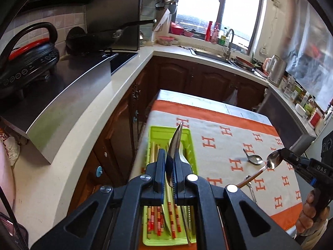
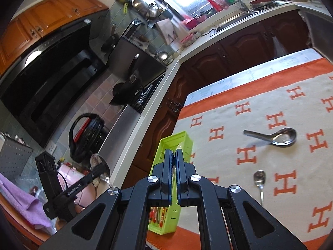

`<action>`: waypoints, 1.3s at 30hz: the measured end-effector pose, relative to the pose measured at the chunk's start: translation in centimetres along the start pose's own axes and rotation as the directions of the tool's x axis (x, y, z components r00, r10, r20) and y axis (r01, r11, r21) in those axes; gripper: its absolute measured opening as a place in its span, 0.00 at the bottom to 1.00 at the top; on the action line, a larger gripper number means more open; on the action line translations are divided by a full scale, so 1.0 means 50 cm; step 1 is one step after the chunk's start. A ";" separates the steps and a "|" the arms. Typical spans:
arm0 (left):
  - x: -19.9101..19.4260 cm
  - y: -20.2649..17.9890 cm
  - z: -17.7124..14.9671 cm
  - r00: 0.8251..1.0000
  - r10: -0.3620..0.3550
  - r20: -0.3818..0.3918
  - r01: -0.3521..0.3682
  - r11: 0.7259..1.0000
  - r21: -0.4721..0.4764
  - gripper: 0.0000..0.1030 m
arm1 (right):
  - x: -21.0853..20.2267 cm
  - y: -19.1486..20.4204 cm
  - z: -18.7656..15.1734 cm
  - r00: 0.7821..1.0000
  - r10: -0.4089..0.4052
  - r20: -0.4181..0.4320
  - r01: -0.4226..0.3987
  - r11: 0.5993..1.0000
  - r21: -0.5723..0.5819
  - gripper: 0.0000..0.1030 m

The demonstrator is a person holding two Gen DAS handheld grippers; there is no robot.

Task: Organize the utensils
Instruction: 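Carry both spoons into the green tray and open both tools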

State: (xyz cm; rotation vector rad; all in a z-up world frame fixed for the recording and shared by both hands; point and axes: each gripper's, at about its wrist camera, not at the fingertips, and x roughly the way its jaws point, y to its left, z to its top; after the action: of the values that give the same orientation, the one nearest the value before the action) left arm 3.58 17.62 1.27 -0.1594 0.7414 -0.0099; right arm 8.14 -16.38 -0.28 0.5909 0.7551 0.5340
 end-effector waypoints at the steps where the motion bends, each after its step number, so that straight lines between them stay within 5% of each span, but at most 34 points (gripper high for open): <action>1: 0.005 0.006 0.001 1.000 0.002 -0.001 -0.002 1.000 -0.006 0.03 | 0.022 0.014 -0.004 1.000 0.003 -0.017 -0.003 1.000 -0.014 0.02; 11: 0.121 0.010 -0.018 0.995 -0.011 -0.103 0.017 0.998 0.062 0.03 | 0.179 0.101 -0.044 0.987 -0.053 -0.154 0.021 0.980 -0.197 0.02; 18: 0.212 -0.008 -0.041 0.983 -0.023 -0.180 0.038 0.996 0.082 0.03 | 0.217 0.097 -0.051 0.977 -0.090 -0.195 0.036 0.964 -0.264 0.02; 20: 0.224 -0.008 -0.039 0.984 -0.029 -0.175 0.042 0.997 0.070 0.08 | 0.230 0.090 -0.051 0.973 -0.105 -0.206 0.046 0.962 -0.270 0.02; 22: 0.227 -0.008 -0.039 0.987 -0.029 -0.158 0.039 0.997 0.059 0.35 | 0.243 0.085 -0.049 0.969 -0.118 -0.215 0.056 0.960 -0.274 0.02; 24: 0.226 -0.005 -0.042 0.990 -0.007 -0.140 0.014 0.999 0.052 0.47 | 0.257 0.082 -0.049 0.966 -0.128 -0.226 0.062 0.958 -0.280 0.03; 39: 0.129 0.139 -0.094 0.971 0.226 -0.077 -0.235 0.960 -0.154 0.55 | 0.414 0.143 -0.083 0.929 -0.223 -0.295 0.070 0.889 -0.452 0.02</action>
State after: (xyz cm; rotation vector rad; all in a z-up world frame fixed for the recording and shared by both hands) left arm 4.84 23.43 -7.49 -0.2282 0.8163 0.2701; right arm 16.03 3.10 -7.68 0.0164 0.9633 0.6470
